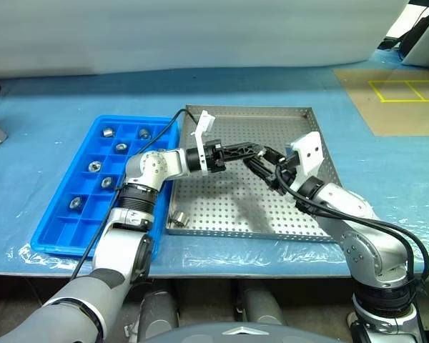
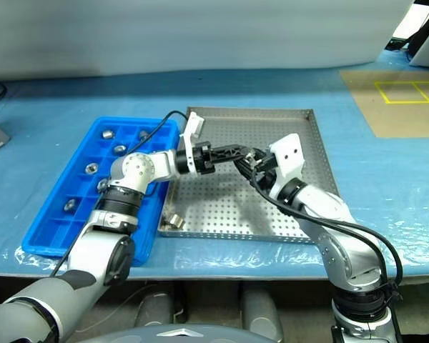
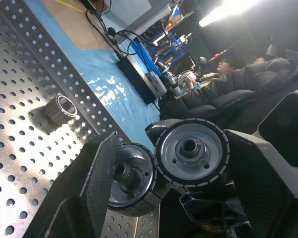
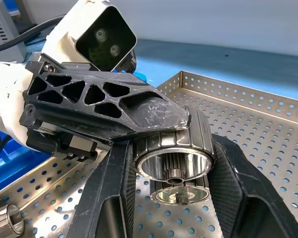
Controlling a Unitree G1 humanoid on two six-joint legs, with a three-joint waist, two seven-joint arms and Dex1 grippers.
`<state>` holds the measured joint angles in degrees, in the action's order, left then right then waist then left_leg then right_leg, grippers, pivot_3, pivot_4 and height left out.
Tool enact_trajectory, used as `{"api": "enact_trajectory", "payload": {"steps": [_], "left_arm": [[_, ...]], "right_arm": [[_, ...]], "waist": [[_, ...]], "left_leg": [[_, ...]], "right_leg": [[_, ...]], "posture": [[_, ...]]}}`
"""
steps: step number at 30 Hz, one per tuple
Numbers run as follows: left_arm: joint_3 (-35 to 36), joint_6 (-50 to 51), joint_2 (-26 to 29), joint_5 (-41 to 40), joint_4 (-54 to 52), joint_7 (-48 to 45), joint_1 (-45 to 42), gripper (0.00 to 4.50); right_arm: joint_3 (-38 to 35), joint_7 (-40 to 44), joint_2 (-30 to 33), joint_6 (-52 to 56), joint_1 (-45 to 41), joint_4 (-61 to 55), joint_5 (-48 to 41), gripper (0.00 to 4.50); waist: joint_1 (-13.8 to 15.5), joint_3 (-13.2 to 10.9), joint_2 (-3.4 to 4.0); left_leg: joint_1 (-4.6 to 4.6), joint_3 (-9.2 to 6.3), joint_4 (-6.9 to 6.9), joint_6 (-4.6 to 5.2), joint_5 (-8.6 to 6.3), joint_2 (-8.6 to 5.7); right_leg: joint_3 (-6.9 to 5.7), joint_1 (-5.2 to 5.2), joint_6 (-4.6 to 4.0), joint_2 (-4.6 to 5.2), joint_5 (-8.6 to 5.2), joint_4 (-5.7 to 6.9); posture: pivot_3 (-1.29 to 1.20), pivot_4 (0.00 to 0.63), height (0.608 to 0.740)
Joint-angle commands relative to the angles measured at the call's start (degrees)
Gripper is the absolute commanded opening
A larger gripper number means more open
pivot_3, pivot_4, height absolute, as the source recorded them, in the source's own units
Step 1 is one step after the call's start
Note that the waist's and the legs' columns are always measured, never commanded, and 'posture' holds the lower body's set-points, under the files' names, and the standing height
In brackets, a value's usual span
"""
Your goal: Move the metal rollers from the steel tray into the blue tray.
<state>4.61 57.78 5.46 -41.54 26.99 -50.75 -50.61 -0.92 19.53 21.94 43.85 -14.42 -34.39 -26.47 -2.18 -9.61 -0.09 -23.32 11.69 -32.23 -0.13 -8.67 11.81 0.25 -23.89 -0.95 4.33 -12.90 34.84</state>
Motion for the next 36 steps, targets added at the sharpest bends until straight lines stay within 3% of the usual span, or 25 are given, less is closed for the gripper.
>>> {"api": "enact_trajectory", "payload": {"steps": [1,3,8,13,18,23,29,36], "left_arm": [[7.6,-3.6,3.3,-2.0,0.4,2.8,-4.3,3.13],[9.8,-3.0,3.6,-4.1,0.0,3.8,-5.3,3.13],[11.4,-0.1,2.4,-6.8,-3.8,6.5,-4.5,3.13],[9.9,0.2,1.1,-5.2,-4.9,8.9,-3.3,3.13],[5.2,-3.3,3.5,-1.1,-5.6,6.0,-1.1,3.13],[4.2,-13.6,5.3,4.4,0.4,4.1,-0.9,3.13],[0.6,-22.3,4.5,7.5,-4.7,-1.4,3.3,3.13],[-1.7,-33.2,4.6,11.9,-6.3,-4.2,5.1,3.13]], "right_arm": [[5.5,3.4,-4.3,-19.7,-4.1,25.6,9.2,1.63],[6.4,4.3,-4.9,-23.0,-5.1,29.1,10.7,1.63],[6.7,5.5,-5.9,-26.3,-5.5,31.4,12.1,1.63],[6.5,6.5,-6.5,-27.2,-5.9,32.7,13.0,1.63],[5.9,6.7,-7.0,-27.3,-6.1,32.9,13.3,1.63],[-1.1,5.8,-10.9,-21.2,-6.9,28.6,2.9,1.63],[-6.5,6.2,-10.7,-11.3,-8.1,21.5,-8.4,1.63],[-6.5,5.1,-9.4,-7.5,-7.6,20.1,-9.8,1.63]], "waist": [[-1.1,0.0,-0.1],[-1.5,0.0,0.19],[0.1,-0.2,0.02],[0.4,-0.2,0.01],[-0.1,-0.2,0.0],[-0.3,-0.2,0.01],[0.0,-0.2,0.01],[0.2,-0.2,0.01]], "left_leg": [[0.15,0.01,-0.13,0.0,-0.01,0.1],[0.12,0.02,-0.14,-0.06,0.03,0.06],[-0.33,-0.11,-0.19,0.05,0.02,-0.04],[-0.51,-0.07,-0.49,0.48,-0.07,-0.02],[-0.37,-0.07,-0.5,0.47,-0.09,0.05],[-0.19,-0.08,-0.48,0.14,-0.07,0.07],[-0.27,-0.08,-0.42,0.39,0.01,0.04],[-0.23,-0.07,-0.29,0.27,0.01,0.06]], "right_leg": [[0.0,0.1,-0.1,-0.07,0.07,0.03],[-0.01,0.04,-0.12,-0.06,0.12,0.09],[-0.15,-0.03,-0.12,0.01,0.13,-0.1],[-0.18,-0.05,-0.12,0.07,0.13,-0.06],[-0.16,-0.06,-0.12,0.02,0.13,-0.01],[-0.12,0.01,-0.11,-0.01,0.19,0.09],[-0.12,0.0,-0.12,0.01,0.2,-0.05],[-0.17,-0.01,-0.12,0.0,0.19,-0.06]], "posture": [[-0.41,0.15,0.74],[-0.41,0.15,0.74],[-0.4,0.15,0.74],[-0.39,0.15,0.74],[-0.4,0.15,0.74],[-0.41,0.15,0.74],[-0.41,0.15,0.74],[-0.4,0.15,0.74]]}}
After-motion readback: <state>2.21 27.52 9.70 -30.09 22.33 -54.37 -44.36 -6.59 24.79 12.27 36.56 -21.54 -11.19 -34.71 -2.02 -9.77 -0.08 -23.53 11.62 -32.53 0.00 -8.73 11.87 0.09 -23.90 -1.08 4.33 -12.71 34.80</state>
